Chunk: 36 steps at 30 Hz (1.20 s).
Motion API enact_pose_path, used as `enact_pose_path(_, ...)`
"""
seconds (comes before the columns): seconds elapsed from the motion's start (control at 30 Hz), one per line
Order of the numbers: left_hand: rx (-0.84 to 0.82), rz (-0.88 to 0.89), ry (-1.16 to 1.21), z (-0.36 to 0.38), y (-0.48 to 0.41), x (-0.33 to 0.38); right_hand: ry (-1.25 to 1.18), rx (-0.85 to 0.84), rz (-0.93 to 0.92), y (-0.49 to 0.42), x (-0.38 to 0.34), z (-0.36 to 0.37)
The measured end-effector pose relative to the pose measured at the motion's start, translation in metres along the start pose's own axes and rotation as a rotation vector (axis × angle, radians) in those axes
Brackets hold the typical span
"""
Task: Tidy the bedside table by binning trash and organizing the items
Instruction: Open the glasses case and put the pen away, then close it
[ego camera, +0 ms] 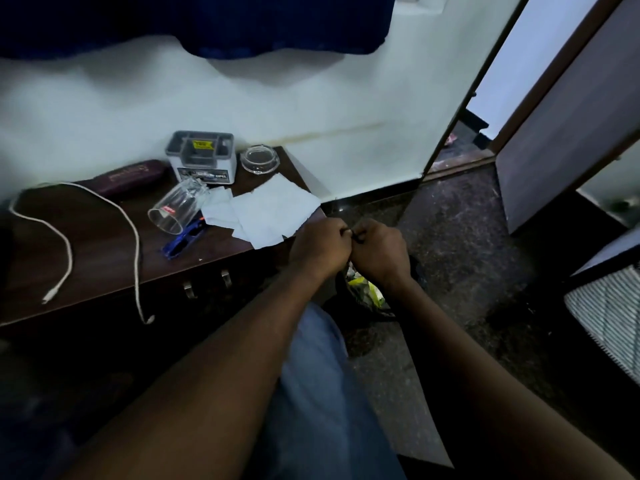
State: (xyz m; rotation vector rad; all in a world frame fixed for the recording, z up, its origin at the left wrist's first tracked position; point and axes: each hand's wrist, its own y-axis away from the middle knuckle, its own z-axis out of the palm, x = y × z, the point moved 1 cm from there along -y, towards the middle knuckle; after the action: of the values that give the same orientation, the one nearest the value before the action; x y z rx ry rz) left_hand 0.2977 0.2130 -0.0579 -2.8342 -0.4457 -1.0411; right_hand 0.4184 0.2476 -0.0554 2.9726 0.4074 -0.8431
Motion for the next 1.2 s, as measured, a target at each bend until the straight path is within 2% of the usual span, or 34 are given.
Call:
enact_pose_path(0.23, 0.07, 0.107, -0.022, -0.088, 0.038, -0.03, -0.078, -0.038, -0.152, 0.01, -0.071, -0.016)
enact_pose_path(0.47, 0.075, 0.092, -0.12, -0.163, 0.068, -0.108, -0.15, -0.172, -0.361, 0.016, -0.151, 0.022)
enact_pose_path(0.73, 0.233, -0.077, -0.198, -0.176, 0.062, -0.194, -0.089, -0.259, -0.481, -0.007, -0.188, 0.094)
enact_pose_path(0.9, 0.201, -0.16, -0.314, -0.171, 0.03, -0.233, -0.097, -0.259, -0.448, -0.051, -0.205, 0.12)
enact_pose_path(1.2, 0.261, -0.22, -0.195, -0.186, -0.033, -0.244, -0.081, -0.174, -0.45, -0.118, -0.242, 0.163)
